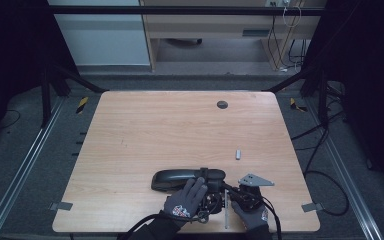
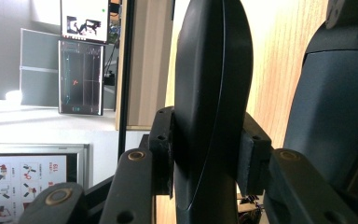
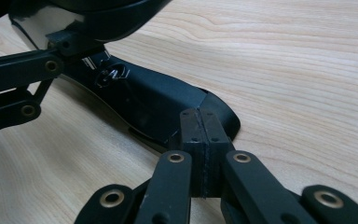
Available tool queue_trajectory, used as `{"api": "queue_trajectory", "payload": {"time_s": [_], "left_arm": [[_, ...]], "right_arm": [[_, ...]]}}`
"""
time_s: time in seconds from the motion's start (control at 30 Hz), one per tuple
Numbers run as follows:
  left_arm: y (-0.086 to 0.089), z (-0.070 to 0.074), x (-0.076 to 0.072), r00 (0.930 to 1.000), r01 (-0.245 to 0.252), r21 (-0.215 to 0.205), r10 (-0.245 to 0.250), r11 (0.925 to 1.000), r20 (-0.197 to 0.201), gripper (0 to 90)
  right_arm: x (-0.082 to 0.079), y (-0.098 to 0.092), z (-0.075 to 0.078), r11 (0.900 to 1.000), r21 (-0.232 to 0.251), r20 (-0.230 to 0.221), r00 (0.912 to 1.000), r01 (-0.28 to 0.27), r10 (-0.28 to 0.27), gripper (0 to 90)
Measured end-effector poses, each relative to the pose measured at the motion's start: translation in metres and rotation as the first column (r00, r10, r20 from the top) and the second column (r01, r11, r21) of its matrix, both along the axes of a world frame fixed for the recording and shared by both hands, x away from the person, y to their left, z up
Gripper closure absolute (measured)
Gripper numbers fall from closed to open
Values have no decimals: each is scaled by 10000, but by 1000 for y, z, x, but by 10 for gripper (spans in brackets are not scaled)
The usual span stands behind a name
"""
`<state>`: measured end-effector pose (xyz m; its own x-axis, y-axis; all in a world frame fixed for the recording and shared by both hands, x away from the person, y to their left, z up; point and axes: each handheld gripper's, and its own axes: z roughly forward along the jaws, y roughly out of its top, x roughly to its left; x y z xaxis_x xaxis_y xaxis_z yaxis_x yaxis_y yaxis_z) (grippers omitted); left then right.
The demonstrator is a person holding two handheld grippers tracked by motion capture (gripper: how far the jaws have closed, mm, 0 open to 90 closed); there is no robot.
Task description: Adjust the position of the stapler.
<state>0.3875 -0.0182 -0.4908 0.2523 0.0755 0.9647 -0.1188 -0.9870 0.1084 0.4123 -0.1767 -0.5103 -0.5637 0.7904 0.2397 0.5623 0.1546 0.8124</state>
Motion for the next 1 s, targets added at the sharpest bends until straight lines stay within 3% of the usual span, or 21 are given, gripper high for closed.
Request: {"api": "queue_trajectory", "payload": {"time_s": [0.47,0.6,0.73,1.0], "left_arm": [[1,0,0,9999,-28,-83,27,10000,-104,642],[1,1,0,10000,3,-111,-3,9999,-30,643],[1,1,0,9998,-53,-364,46,9993,-180,641],[2,2,1,9997,25,-401,-35,9992,-256,640]], "right_arm": [[0,2,0,9999,80,46,9999,-96,95,900],[1,0,-1,9995,313,-109,9999,-44,47,900],[0,0,-1,9996,285,-90,10000,-36,38,900],[0,0,-1,9997,236,-65,9999,-88,89,900]]}}
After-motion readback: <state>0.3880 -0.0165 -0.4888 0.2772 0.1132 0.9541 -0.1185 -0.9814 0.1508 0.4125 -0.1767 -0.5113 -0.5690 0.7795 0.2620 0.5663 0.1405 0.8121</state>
